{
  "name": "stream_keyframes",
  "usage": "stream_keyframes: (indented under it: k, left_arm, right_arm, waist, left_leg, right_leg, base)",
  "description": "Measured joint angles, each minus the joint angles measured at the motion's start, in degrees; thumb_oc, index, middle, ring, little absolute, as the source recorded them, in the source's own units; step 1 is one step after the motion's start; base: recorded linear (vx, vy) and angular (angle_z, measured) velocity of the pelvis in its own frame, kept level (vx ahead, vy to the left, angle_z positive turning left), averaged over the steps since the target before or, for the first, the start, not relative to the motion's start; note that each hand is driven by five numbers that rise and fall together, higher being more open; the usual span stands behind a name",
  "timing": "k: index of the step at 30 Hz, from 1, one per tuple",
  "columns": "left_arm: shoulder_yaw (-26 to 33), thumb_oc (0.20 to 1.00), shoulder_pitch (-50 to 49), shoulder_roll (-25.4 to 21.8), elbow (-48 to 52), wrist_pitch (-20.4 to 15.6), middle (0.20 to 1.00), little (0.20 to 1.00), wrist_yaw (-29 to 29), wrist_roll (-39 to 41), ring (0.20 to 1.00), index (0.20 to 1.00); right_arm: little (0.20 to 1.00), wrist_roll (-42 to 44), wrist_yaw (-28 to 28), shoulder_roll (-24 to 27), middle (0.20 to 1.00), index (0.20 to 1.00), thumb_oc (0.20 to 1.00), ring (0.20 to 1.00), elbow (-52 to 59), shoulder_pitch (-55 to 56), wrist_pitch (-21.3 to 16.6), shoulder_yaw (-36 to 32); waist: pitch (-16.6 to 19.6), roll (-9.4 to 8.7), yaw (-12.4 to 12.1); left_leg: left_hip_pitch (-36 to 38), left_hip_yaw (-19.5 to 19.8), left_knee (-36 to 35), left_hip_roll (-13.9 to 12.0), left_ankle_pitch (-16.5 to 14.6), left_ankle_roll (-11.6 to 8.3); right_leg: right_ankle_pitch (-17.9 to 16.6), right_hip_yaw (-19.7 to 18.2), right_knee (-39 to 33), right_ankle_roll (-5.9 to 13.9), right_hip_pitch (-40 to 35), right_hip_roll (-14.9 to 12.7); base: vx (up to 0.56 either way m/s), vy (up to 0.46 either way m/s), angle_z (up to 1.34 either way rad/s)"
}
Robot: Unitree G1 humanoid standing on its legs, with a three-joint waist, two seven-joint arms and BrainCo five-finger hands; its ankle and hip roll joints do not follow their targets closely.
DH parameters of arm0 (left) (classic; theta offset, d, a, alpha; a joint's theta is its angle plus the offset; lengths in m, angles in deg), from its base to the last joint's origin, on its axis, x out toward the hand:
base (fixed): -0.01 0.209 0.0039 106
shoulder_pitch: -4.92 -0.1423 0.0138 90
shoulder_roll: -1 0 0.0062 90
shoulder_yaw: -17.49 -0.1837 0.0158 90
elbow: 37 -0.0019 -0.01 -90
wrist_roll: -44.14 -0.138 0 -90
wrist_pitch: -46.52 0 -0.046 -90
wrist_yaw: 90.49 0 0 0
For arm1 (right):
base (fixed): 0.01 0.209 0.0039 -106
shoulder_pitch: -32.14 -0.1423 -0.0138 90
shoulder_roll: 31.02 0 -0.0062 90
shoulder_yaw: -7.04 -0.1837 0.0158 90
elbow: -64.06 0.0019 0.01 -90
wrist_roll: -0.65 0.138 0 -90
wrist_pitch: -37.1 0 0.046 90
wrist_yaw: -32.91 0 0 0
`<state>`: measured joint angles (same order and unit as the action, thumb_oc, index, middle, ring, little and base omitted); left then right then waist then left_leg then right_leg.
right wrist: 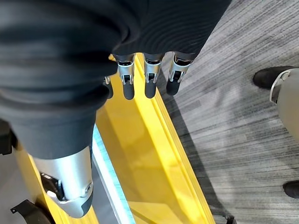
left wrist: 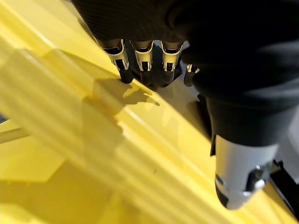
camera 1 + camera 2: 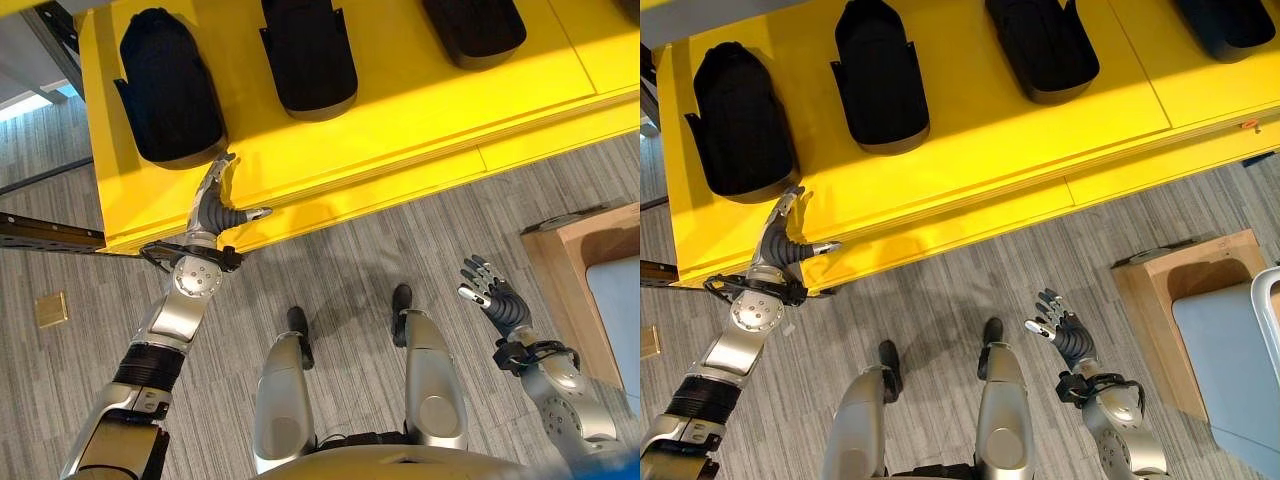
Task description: Move parts from the plastic box to the shelf.
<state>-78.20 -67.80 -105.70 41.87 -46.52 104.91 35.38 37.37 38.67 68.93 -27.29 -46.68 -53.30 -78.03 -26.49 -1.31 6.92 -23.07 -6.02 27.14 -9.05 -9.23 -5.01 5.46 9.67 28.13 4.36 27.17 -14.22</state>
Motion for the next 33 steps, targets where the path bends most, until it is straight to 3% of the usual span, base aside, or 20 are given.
stream_keyframes:
  k: [33]
  left_arm:
    - [-0.1, 1.0, 11.0, -3.2, -11.7, 2.5, 1.0, 1.0, 0.8, 0.4, 1.0, 1.0]
  right_arm:
    - [1.0, 0.0, 1.0, 0.0, 1.0, 1.0, 1.0, 1.0, -0.1, 0.0, 0.5, 0.4]
  waist:
    - [-0.9, -0.27, 0.8]
  left_leg:
    - [-0.1, -0.1, 1.6, -0.2, -0.4, -0.22]
  right_leg:
    - [0.3, -0.7, 1.0, 0.07, 0.1, 0.2]
  base:
    - [0.01, 0.0, 0.0]
